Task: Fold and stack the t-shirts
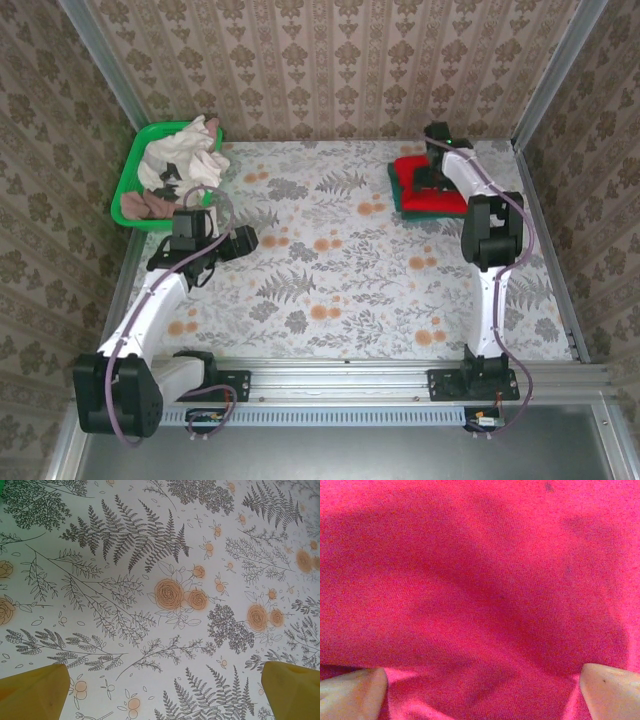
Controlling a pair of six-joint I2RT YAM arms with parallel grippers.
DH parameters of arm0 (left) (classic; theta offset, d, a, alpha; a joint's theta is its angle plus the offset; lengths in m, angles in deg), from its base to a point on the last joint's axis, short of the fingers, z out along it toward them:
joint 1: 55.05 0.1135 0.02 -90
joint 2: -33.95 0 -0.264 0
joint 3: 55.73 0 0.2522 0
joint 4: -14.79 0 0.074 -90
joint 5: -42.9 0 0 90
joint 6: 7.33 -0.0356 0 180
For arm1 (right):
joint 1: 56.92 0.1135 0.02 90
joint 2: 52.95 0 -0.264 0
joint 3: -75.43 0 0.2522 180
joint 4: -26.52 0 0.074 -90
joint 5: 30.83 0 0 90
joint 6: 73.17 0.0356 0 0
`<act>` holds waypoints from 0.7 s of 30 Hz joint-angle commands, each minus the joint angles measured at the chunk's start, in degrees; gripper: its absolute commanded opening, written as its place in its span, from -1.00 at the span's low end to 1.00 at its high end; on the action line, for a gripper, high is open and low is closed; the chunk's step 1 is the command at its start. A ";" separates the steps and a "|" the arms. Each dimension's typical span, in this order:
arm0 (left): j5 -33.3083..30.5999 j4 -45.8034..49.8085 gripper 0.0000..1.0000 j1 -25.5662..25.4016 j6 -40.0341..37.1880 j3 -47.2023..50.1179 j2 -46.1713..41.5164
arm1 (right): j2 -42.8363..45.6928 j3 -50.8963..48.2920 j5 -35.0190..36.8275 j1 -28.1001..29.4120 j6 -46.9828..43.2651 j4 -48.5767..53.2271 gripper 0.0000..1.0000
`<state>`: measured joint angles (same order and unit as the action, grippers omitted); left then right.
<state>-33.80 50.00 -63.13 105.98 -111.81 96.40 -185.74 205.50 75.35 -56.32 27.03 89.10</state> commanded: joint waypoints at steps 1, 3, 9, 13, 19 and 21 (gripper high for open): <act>0.79 0.91 1.00 0.79 -1.58 -1.13 -0.77 | -5.64 7.60 2.35 -4.71 -2.64 8.27 1.00; 0.70 0.81 1.00 1.21 -1.60 -0.38 -1.44 | -6.17 9.57 -1.04 -7.16 -3.25 7.80 1.00; 0.93 1.97 1.00 2.68 -1.64 -0.33 -2.40 | -5.28 10.84 -10.31 -8.59 -9.23 5.29 1.00; 0.42 3.94 1.00 3.13 -2.21 -0.82 -3.88 | -0.57 9.58 -13.51 -8.59 -9.55 4.43 1.00; -1.04 5.39 1.00 3.67 -2.34 -0.77 -4.98 | 8.29 1.64 -20.76 -8.57 -6.61 -1.02 0.93; -1.17 5.96 1.00 3.62 -2.43 -0.75 -4.89 | 8.96 0.00 -20.33 -8.52 -6.33 -1.99 0.92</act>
<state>-33.95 53.59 -59.83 105.13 -111.81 92.05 -180.80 207.45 58.61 -65.24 20.04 89.56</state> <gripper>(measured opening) 0.997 0.964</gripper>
